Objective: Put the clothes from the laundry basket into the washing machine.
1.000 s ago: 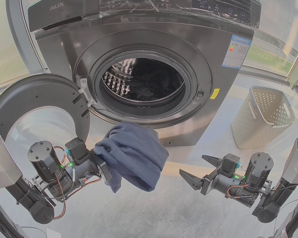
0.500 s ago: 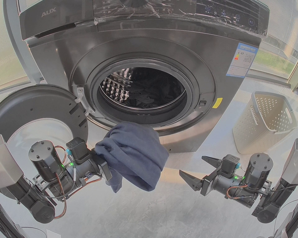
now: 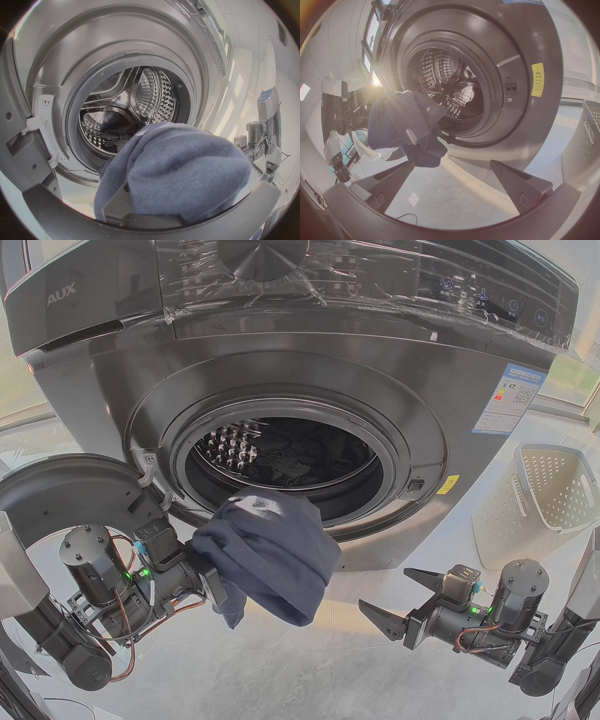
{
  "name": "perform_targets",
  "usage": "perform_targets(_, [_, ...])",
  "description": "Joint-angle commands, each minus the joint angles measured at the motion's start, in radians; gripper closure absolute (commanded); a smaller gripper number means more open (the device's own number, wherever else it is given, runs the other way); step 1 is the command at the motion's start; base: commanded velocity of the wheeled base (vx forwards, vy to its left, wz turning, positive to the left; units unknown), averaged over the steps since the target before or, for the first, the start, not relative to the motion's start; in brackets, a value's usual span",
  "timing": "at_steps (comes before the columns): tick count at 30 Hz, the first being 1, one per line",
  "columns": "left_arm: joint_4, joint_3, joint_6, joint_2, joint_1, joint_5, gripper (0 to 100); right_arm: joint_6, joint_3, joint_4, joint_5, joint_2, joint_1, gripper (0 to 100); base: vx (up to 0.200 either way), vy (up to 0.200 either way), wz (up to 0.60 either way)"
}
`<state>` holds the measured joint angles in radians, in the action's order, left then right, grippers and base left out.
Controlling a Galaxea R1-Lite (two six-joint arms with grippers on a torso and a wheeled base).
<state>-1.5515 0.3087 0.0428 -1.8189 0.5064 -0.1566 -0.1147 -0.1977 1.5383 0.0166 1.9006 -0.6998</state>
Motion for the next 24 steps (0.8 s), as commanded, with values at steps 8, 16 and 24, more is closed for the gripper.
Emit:
perform_targets(8, [-0.001, 0.001, 0.0, -0.01, 0.0, 0.0, 100, 0.0, 0.001, 0.0, 0.0, 0.001, -0.006, 0, 0.0, 0.0, 0.0])
perform_targets(16, [-0.001, 0.001, 0.002, -0.011, 0.001, 0.0, 100, 0.0, 0.004, 0.0, 0.002, 0.001, -0.02, 0, 0.15, 0.0, 0.0])
perform_targets(24, [-0.001, 0.001, 0.003, -0.019, 0.011, 0.002, 100, 0.0, 0.006, 0.0, 0.002, 0.014, -0.035, 0, 0.075, 0.0, 0.0])
